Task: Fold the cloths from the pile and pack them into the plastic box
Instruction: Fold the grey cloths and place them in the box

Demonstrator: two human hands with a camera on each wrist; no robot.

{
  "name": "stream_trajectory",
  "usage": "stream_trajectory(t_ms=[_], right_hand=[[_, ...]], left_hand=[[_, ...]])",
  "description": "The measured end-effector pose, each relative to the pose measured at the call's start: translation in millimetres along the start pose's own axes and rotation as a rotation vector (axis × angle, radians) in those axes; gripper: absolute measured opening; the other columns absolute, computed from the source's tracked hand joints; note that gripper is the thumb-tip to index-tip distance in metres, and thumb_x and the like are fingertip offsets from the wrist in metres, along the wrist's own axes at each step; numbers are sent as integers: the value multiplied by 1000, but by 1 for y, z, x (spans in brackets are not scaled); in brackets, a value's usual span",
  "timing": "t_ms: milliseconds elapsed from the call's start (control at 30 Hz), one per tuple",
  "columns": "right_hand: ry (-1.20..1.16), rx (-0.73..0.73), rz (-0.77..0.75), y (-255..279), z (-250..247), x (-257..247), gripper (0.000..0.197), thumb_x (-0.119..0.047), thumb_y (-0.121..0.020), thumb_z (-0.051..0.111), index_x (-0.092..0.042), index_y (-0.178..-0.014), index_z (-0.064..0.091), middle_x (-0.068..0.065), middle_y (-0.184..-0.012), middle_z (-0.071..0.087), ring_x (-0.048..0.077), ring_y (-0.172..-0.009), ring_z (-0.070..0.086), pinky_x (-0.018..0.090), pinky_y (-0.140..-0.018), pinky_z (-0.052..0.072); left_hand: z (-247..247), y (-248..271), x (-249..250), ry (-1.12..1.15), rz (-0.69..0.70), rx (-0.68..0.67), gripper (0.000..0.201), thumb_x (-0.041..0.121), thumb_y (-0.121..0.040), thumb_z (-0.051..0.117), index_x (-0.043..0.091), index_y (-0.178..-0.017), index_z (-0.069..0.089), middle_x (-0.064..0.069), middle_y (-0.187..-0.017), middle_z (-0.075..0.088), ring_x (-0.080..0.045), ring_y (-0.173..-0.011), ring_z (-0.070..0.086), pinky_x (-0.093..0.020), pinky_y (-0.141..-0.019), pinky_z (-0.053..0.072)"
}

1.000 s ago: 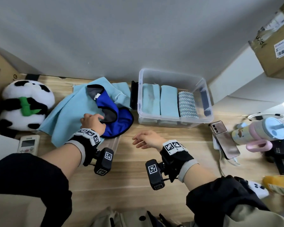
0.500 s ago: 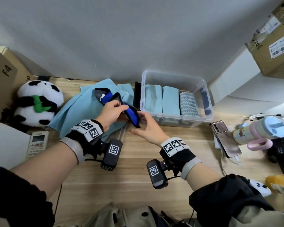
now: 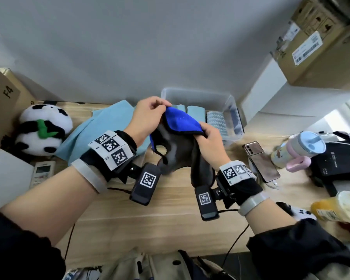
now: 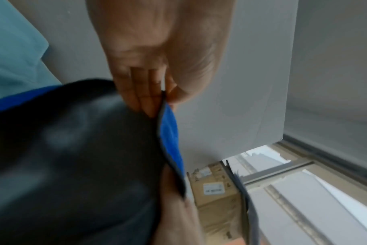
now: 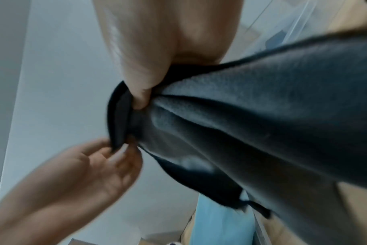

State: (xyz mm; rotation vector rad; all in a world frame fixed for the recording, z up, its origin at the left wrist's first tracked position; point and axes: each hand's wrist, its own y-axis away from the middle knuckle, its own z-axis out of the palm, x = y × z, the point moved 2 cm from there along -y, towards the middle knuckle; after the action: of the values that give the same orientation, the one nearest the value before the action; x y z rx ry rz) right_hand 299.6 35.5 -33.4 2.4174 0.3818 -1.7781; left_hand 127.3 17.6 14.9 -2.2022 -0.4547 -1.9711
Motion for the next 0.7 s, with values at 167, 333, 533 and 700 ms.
stream_trajectory(t_ms=[167, 333, 533, 700], right_hand=[[93, -22, 48, 14, -24, 4, 36, 6, -85, 46, -24, -77, 64, -8, -75, 61, -13, -63, 51, 9, -66, 40], [216, -55, 89, 29, -32, 12, 23, -6, -88, 50, -17, -82, 70, 4, -80, 67, 10, -81, 54, 30, -77, 42], [239, -61, 128, 36, -43, 23, 31, -29, -91, 56, -16, -62, 56, -8, -57, 50, 4, -58, 41, 23, -57, 34], [433, -111, 228, 41, -60, 54, 29, -35, -88, 61, -7, -82, 68, 13, -77, 69, 18, -73, 60, 30, -69, 44]], left_hand=[[33, 27, -29, -240, -104, -409, 35, 1, -86, 46, 22, -111, 59, 0, -110, 58, -10, -85, 55, -23, -74, 46], [55, 41, -50, -376, 76, -489, 35, 13, -79, 68, 25, -110, 57, -2, -120, 58, -14, -98, 60, -25, -90, 47], [55, 36, -45, -239, 132, -246, 19, 11, -92, 52, 18, -81, 66, 7, -72, 61, 1, -67, 50, -25, -74, 43], [42, 37, -33, -131, 102, -149, 19, 18, -93, 54, 9, -84, 68, 3, -72, 62, -1, -64, 54, -19, -66, 45]])
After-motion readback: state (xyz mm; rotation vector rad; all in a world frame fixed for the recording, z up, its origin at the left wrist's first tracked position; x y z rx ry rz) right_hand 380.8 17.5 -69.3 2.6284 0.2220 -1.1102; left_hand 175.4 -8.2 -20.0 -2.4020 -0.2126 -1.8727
